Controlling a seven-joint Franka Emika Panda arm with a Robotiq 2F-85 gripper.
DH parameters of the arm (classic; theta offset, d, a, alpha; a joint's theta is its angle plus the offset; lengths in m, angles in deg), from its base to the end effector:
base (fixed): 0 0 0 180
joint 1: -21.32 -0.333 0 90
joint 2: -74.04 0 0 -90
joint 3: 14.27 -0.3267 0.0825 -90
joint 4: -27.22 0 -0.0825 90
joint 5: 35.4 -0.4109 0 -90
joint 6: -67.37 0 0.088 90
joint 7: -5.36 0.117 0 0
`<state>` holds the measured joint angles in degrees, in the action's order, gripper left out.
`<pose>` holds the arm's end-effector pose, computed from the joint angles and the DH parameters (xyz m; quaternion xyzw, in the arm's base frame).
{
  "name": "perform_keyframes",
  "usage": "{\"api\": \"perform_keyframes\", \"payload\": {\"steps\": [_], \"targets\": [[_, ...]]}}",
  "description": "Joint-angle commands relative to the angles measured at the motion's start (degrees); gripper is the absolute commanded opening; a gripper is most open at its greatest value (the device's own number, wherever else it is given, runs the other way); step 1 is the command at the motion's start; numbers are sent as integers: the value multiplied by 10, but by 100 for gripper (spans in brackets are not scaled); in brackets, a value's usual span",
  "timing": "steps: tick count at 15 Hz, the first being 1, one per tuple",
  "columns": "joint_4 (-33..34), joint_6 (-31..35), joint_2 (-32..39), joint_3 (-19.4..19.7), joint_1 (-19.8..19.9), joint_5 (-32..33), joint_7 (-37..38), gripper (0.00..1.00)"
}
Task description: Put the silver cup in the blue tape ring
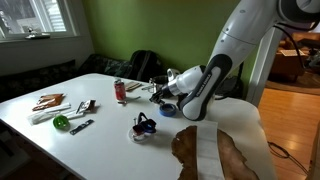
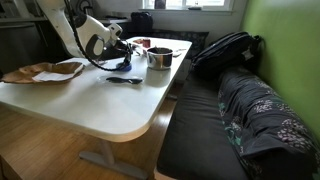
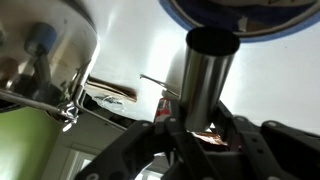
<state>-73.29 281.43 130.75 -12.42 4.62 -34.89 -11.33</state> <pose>0.6749 0.1844 0.1063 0.8415 0.2556 0.4758 0.0156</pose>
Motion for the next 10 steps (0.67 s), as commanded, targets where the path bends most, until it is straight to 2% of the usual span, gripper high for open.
{"api": "perform_keyframes", "payload": {"steps": [1, 6, 10], "targets": [[-3, -17, 2, 10, -18, -14, 13, 12], [-34, 63, -27, -11, -22, 1, 20, 12], [-79, 50, -58, 25, -67, -68, -19, 12]]}}
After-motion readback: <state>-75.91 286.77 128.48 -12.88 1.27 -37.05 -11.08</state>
